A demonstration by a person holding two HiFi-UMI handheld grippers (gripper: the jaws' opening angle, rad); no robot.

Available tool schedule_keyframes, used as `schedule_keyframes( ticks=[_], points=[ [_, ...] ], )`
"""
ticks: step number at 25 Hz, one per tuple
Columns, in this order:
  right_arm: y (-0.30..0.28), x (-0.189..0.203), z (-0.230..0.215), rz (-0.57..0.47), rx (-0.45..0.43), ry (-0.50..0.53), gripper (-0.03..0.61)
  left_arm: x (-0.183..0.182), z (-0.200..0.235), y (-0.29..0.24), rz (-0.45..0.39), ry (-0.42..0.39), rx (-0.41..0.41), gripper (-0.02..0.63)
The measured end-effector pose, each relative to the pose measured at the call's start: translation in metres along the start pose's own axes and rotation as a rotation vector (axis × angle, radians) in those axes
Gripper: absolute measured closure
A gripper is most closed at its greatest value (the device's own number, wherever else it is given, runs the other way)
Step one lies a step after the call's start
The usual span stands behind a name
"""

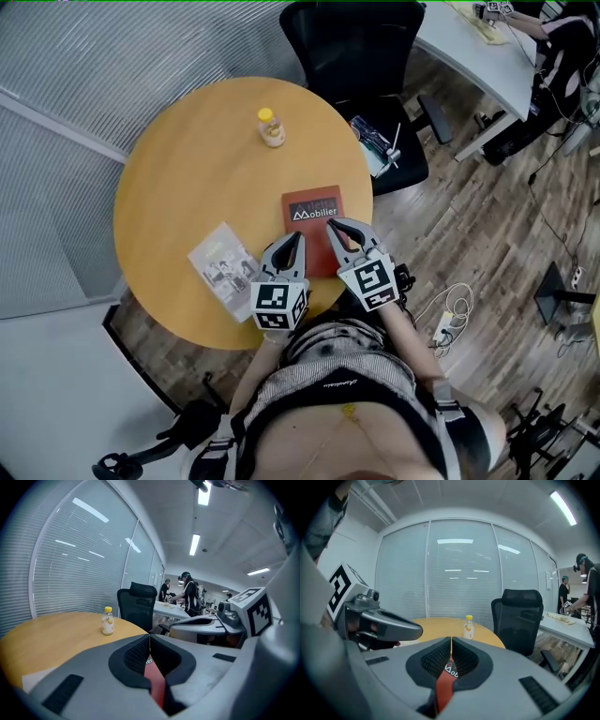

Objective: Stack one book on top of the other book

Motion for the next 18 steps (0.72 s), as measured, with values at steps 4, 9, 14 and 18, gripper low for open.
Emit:
schedule_keyframes(
  ticks=[4, 9, 14, 18],
  points=[
    [-0.005, 0.028, 0.002, 0.065, 0.004, -0.025, 0.557, 0.023, 0.008, -0.009, 0.045, 0.01, -0.012, 0.592],
    [-0.011, 0.059, 0.007, 0.154, -0.017, -0.044, 0.557, 0.053, 0.018, -0.018, 0.12, -0.004, -0.032, 0.592],
    [-0.02, 0.088, 0.01, 0.247, -0.039, 0.008, 0.557, 0.079, 0.027, -0.026, 0.196, 0.018, -0.038, 0.592],
    [-0.026, 0.108, 0.012, 0.309, -0.045, 0.001, 0.557, 0.097, 0.035, -0.033, 0.25, 0.029, -0.039, 0.592]
  ],
)
Point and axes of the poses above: the fingertips, and each gripper's own axes: y backward along the fingers, z to its left, x out of its underside, the point moved 4 cm from there along y, backward along the fingers, and after that the axes turned 8 degrees about y, right-handed, at the moved point
